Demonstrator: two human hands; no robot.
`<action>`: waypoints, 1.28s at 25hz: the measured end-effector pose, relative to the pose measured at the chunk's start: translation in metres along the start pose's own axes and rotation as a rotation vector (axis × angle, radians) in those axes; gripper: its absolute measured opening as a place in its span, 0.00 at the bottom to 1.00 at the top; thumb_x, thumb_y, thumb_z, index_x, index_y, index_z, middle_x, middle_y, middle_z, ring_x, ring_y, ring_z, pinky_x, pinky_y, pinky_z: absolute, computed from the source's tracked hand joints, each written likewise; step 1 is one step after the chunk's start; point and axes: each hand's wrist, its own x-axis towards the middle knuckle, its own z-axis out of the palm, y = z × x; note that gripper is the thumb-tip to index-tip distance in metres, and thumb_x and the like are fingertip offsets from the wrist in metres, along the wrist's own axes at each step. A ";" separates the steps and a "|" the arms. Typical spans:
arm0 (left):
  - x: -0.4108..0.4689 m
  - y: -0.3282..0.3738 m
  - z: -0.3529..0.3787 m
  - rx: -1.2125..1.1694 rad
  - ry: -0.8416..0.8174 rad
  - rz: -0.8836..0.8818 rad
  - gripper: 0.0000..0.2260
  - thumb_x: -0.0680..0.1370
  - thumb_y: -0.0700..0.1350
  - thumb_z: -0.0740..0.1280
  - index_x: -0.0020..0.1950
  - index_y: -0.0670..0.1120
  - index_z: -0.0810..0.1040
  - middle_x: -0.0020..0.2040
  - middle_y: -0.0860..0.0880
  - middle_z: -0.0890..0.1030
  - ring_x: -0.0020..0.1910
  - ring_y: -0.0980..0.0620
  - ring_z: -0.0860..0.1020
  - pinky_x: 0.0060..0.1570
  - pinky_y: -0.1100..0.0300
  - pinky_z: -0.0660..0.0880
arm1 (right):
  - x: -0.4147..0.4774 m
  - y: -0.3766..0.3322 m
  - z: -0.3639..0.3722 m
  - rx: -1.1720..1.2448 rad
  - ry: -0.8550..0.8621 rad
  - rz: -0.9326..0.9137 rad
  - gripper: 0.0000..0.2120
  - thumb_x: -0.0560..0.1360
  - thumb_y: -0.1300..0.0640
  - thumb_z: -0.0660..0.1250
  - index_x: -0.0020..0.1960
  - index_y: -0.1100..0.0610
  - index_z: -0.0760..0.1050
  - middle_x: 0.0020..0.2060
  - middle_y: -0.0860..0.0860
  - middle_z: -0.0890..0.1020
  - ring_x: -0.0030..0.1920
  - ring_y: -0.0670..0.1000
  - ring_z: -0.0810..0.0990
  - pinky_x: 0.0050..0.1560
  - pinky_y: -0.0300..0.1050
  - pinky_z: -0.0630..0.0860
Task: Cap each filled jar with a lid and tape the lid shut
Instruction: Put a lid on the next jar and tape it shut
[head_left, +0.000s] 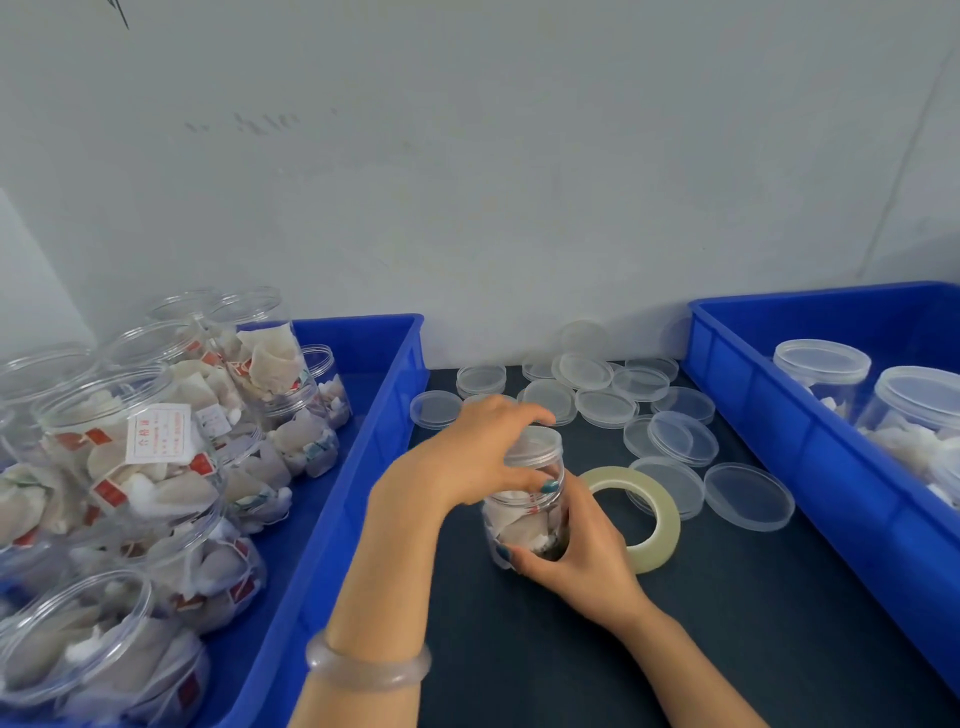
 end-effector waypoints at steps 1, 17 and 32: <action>0.004 0.001 0.006 0.053 -0.025 -0.039 0.29 0.77 0.58 0.69 0.77 0.56 0.64 0.73 0.50 0.65 0.72 0.49 0.60 0.71 0.50 0.63 | 0.000 0.000 0.000 0.001 0.003 0.006 0.35 0.61 0.37 0.75 0.64 0.33 0.64 0.57 0.36 0.77 0.57 0.37 0.76 0.56 0.40 0.75; 0.005 0.043 0.073 0.448 0.259 -0.391 0.27 0.82 0.64 0.51 0.78 0.54 0.54 0.70 0.37 0.62 0.66 0.40 0.65 0.55 0.50 0.72 | 0.004 0.006 0.004 -0.073 -0.005 -0.070 0.17 0.65 0.36 0.66 0.51 0.37 0.66 0.48 0.34 0.73 0.48 0.41 0.75 0.40 0.34 0.69; 0.000 -0.014 0.048 -0.280 0.306 0.073 0.15 0.70 0.65 0.65 0.55 0.67 0.78 0.59 0.67 0.76 0.62 0.66 0.72 0.63 0.55 0.72 | 0.009 -0.012 -0.006 0.149 -0.005 -0.045 0.27 0.59 0.45 0.78 0.55 0.34 0.73 0.48 0.44 0.79 0.51 0.47 0.80 0.50 0.41 0.76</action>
